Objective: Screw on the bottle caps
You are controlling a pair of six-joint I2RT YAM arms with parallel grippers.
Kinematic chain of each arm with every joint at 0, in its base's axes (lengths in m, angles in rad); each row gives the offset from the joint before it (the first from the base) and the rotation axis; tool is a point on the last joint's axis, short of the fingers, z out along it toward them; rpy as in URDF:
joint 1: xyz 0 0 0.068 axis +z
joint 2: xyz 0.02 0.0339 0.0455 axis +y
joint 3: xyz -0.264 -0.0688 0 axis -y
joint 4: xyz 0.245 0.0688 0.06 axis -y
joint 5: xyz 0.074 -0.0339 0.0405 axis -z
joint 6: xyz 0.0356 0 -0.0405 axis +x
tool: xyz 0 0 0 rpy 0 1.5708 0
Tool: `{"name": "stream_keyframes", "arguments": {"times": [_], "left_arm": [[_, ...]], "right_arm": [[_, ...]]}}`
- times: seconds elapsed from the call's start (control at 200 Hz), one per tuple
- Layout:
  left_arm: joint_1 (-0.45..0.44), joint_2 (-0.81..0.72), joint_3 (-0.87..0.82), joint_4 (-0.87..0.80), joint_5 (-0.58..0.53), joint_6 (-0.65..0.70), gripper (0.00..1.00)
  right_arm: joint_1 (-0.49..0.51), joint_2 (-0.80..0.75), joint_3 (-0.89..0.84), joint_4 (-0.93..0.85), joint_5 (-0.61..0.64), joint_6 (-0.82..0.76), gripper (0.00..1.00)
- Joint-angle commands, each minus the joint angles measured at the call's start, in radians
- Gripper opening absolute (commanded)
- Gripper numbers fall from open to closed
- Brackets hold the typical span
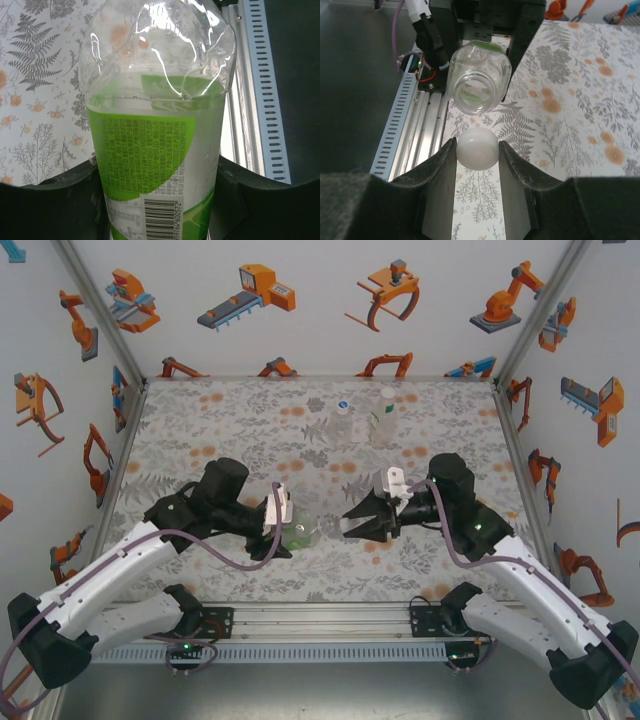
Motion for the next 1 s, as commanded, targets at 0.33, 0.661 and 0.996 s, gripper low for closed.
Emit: {"name": "stream_keyframes", "arguments": {"times": [0.33, 0.661, 0.996], "left_arm": [[-0.034, 0.008, 0.026, -0.040, 0.027, 0.048, 0.00], [-0.037, -0.003, 0.027, -0.041, 0.020, 0.049, 0.00], [-0.039, -0.005, 0.032, -0.041, 0.031, 0.045, 0.00]], "right_arm": [[0.101, 0.066, 0.122, -0.046, -0.050, -0.149, 0.00], [0.155, 0.082, 0.159, -0.128, 0.015, -0.209, 0.00], [0.196, 0.082, 0.178, -0.172, 0.176, -0.240, 0.00]]}}
